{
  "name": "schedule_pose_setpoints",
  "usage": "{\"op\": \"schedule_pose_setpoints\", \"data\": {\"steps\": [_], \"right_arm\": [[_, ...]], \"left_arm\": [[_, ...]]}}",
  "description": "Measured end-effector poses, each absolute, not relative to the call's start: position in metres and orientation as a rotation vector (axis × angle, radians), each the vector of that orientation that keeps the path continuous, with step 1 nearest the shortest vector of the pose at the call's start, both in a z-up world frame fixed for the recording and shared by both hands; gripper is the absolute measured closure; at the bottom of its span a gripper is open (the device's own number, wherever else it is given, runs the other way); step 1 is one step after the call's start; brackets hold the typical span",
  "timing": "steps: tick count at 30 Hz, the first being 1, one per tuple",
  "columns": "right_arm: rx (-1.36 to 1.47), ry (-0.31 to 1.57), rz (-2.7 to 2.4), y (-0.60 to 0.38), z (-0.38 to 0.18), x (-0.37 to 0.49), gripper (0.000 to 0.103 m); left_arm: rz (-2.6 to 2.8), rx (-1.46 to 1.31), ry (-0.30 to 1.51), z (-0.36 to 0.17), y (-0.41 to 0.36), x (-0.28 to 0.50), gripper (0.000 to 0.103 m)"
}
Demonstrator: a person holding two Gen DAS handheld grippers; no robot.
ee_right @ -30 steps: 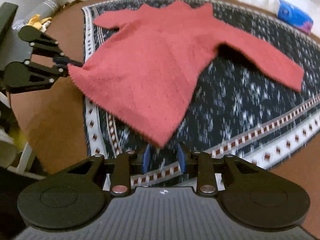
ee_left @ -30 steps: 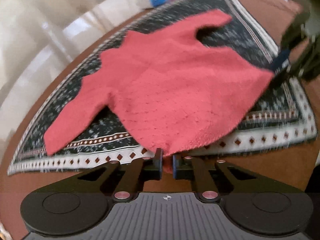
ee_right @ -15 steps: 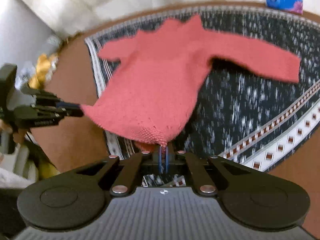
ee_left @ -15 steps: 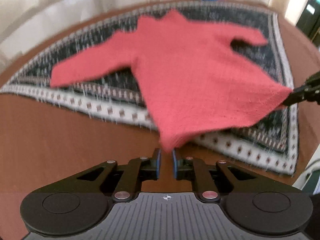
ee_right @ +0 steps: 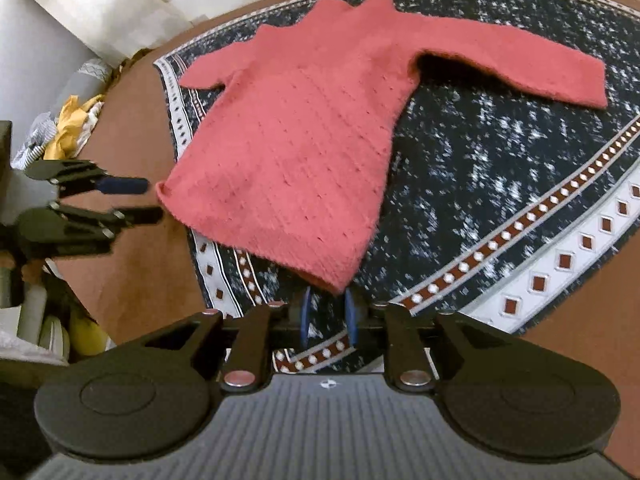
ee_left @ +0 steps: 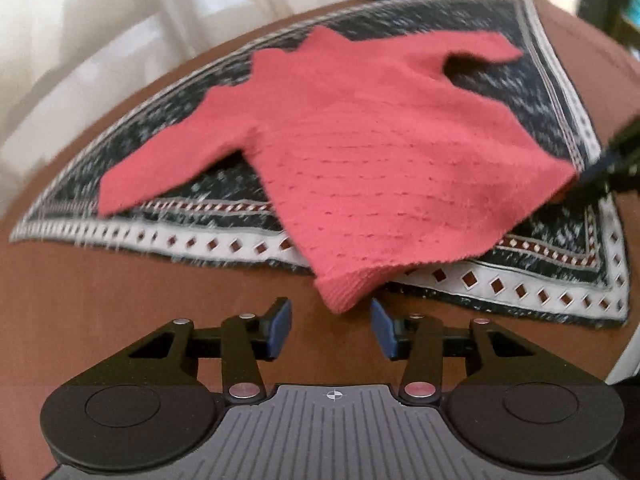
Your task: Fold clothes
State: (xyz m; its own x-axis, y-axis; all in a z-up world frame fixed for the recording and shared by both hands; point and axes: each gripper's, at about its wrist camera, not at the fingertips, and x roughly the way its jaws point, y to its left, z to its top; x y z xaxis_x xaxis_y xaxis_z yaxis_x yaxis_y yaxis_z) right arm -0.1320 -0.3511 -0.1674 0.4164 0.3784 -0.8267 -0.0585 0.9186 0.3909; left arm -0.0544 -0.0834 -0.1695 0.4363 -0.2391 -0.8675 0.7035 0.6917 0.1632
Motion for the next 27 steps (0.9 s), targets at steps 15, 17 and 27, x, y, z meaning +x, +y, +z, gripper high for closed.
{"op": "schedule_pose_setpoints", "data": {"steps": [15, 17, 27], "right_arm": [[0.349, 0.884, 0.171, -0.370, -0.126, -0.052, 0.100], [0.334, 0.905, 0.138, -0.373, -0.133, -0.031, 0.100], [0.336, 1.013, 0.229, -0.349, -0.129, -0.082, 0.087]], "left_arm": [[-0.466, 0.230, 0.912, -0.142, -0.091, 0.041, 0.085], [-0.463, 0.246, 0.933, -0.150, -0.095, 0.048, 0.084], [-0.475, 0.227, 0.969, -0.155, -0.069, 0.035, 0.060]]}}
